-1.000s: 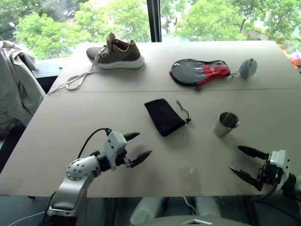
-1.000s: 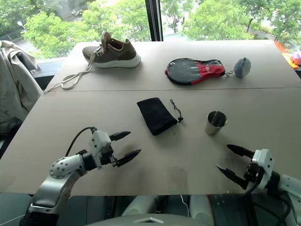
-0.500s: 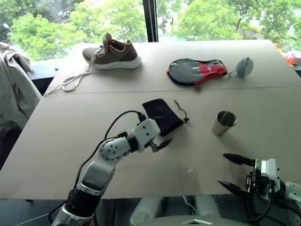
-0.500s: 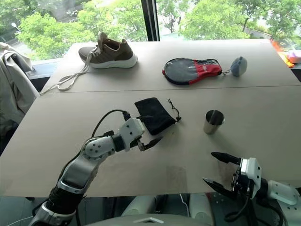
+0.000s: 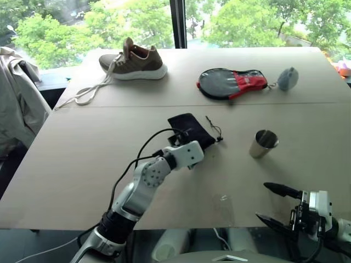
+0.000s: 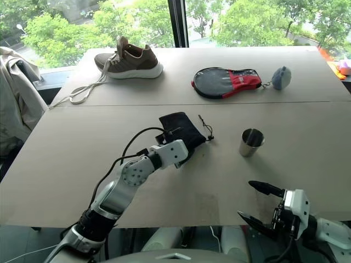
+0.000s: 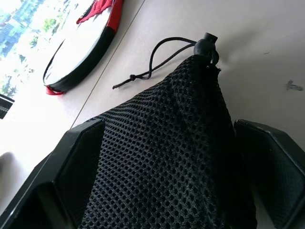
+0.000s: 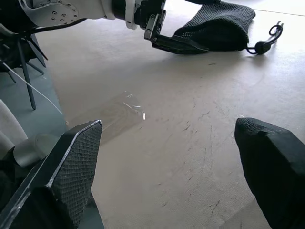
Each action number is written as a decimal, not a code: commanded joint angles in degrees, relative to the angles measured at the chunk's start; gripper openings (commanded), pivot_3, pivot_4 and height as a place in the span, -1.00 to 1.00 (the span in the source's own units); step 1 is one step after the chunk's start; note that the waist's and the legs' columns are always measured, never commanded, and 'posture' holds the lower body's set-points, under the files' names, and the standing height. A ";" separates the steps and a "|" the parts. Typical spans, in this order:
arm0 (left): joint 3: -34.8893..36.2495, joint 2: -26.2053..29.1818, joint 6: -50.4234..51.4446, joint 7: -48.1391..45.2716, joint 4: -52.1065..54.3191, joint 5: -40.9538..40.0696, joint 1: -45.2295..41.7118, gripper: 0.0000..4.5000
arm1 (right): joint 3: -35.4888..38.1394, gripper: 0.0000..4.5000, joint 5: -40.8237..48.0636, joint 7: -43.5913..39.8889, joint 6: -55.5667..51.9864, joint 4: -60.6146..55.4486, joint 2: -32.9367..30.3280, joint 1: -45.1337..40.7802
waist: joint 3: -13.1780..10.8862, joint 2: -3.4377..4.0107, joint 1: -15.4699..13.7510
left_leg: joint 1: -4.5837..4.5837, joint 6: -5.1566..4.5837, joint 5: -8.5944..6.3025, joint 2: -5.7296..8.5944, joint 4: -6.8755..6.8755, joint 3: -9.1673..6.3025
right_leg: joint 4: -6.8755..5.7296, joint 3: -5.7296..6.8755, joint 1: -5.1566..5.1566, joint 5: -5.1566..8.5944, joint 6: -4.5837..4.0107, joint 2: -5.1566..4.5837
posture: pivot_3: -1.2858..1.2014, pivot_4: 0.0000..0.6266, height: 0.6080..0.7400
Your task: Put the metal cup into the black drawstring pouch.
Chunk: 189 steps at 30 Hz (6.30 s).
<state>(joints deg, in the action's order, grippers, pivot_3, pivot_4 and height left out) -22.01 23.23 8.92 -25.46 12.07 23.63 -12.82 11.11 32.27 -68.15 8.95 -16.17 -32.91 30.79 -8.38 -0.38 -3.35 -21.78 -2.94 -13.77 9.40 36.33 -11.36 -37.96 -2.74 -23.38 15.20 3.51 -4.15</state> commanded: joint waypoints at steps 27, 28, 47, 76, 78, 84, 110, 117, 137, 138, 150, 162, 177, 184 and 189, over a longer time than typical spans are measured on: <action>8.96 0.77 -8.44 15.29 -4.89 6.44 0.43 0.99 | 0.62 1.00 1.33 0.70 -1.40 -3.15 0.42 0.28 | -0.02 -0.03 -0.60 | 0.01 0.04 0.01 -0.05 0.05 0.08 | -0.02 0.06 -0.01 -0.04 0.03 -0.02 | 0.03 -0.52 1.00; 8.86 0.60 -8.78 15.58 -6.07 6.43 -0.36 0.99 | 0.62 1.00 1.30 0.81 -1.39 -3.24 0.46 0.32 | -0.02 -0.03 -0.59 | 0.00 0.04 0.00 -0.05 0.07 0.08 | -0.02 0.07 -0.01 -0.05 0.04 -0.02 | 0.03 -0.52 1.00; 8.48 -1.14 -13.63 15.94 -18.04 4.83 -8.04 -0.02 | 0.25 1.00 0.80 2.33 -0.94 -3.95 1.28 0.81 | -0.02 -0.04 -0.49 | -0.01 -0.05 0.07 -0.05 0.11 0.14 | -0.02 0.12 -0.03 -0.10 0.07 -0.02 | 0.03 -0.52 1.00; 19.92 -10.10 14.59 -1.56 -11.01 -31.46 -15.54 -0.97 | 2.68 1.00 3.94 29.45 -31.98 -22.37 -14.99 -26.58 | 0.08 -0.44 0.43 | -0.37 -0.17 0.00 -0.02 0.84 0.14 | -0.01 0.34 -0.07 -0.37 0.19 0.00 | 0.03 -0.52 1.00; 20.21 -9.89 16.81 -1.59 -9.69 -32.53 -16.11 -0.97 | 3.06 1.00 2.45 30.42 -35.75 -21.38 -17.24 -26.87 | 0.07 -0.45 0.41 | -0.40 -0.17 -0.01 -0.04 0.85 0.10 | -0.01 0.33 -0.07 -0.37 0.19 -0.01 | 0.03 -0.52 1.00; 20.27 -9.89 20.34 -0.50 -6.44 -33.79 -16.58 -0.97 | 1.20 1.00 -1.08 27.98 -42.27 -21.12 -23.61 -25.43 | 0.07 -0.45 0.42 | -0.41 -0.18 -0.01 -0.04 0.87 0.14 | -0.02 0.30 -0.08 -0.37 0.19 -0.01 | 0.03 -0.52 1.00; 25.40 -13.35 32.06 1.97 -3.36 -44.18 -20.36 -1.00 | -8.45 -0.97 -8.77 20.03 -49.99 -10.78 -24.64 -42.14 | -0.02 -0.59 0.99 | -0.72 -0.18 -0.02 -0.10 1.08 0.17 | -0.02 0.37 -0.33 -0.50 0.18 -0.01 | 0.03 -0.52 1.00; 24.05 -14.87 35.74 3.97 -6.40 -44.59 -23.15 -1.00 | -10.11 -0.97 -7.90 26.28 -51.51 -13.69 -15.80 -57.44 | -0.03 -0.58 1.20 | -0.73 -0.18 -0.02 -0.10 1.08 0.21 | -0.02 0.37 -0.35 -0.54 0.18 0.01 | 0.03 -0.52 1.00; 20.93 -19.99 40.61 0.03 -0.38 -53.58 -22.98 -1.00 | -32.31 -0.97 -32.87 25.42 -31.61 5.27 -7.93 -67.78 | -0.03 -0.62 2.33 | -0.89 -0.17 -0.02 -0.06 1.13 0.16 | -0.02 0.40 -0.50 -0.61 0.19 -0.01 | 0.03 -0.52 1.00; 20.73 -19.88 40.61 -0.45 -0.34 -54.01 -23.01 -1.00 | -32.27 -0.97 -32.76 25.70 -31.33 5.31 -6.53 -67.81 | -0.03 -0.62 2.58 | -0.89 -0.17 -0.02 -0.06 1.13 0.16 | -0.02 0.40 -0.51 -0.61 0.19 -0.01 | 0.03 -0.52 1.00; 20.39 -18.31 36.65 -4.36 -3.82 -55.31 -22.02 -1.00 | 2.84 -0.97 6.08 45.29 -58.97 5.47 28.61 -65.39 | -0.01 -0.55 2.84 | -0.85 -0.13 0.00 -0.14 1.11 0.11 | -0.03 0.37 -0.49 -0.70 0.05 0.09 | 0.03 -0.52 1.00; 22.49 -17.36 36.97 -5.46 -5.14 -58.79 -21.90 -1.00 | 16.32 -0.97 27.92 57.32 -58.22 8.54 35.91 -68.65 | 0.07 -0.33 4.52 | -0.83 -0.13 0.01 -0.13 1.01 0.18 | -0.11 0.33 -0.61 -0.70 0.05 0.09 | 0.03 -0.52 1.00; 26.55 -15.56 38.20 -15.77 -1.84 -73.03 -23.46 -1.00 | -21.55 -0.97 -25.61 36.15 -13.65 17.08 4.35 -66.62 | 0.10 -0.28 5.48 | -0.84 -0.13 0.01 -0.13 1.05 0.27 | -0.13 0.30 -0.67 -0.69 0.07 0.10 | 0.03 -0.52 1.00; 25.77 -17.37 36.34 -14.63 -2.18 -72.68 -24.08 -1.00 | -34.16 -0.97 -53.75 38.72 14.85 28.57 -6.04 -69.53 | 0.09 -0.30 5.36 | -0.83 -0.12 0.02 -0.12 1.07 0.30 | -0.13 0.27 -0.69 -0.69 0.08 0.11 | 0.03 -0.52 1.00; 25.48 -18.74 35.58 -14.03 -2.73 -72.06 -24.82 -1.00 | -36.55 -0.97 -63.52 42.22 22.34 31.97 -7.14 -72.23 | 0.09 -0.31 5.29 | -0.83 -0.09 0.03 -0.13 1.08 0.30 | -0.13 0.26 -0.69 -0.69 0.07 0.13 | 0.03 -0.52 1.00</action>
<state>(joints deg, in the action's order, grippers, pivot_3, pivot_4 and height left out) 3.82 5.64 46.79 -38.20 6.06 -46.25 -35.10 -24.36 -27.04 -26.79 29.63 13.79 -39.44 -40.79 -8.29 -0.69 1.94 -22.61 -3.03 -13.74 9.27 37.41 -11.06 -38.09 -2.49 -24.07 14.50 3.58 -4.02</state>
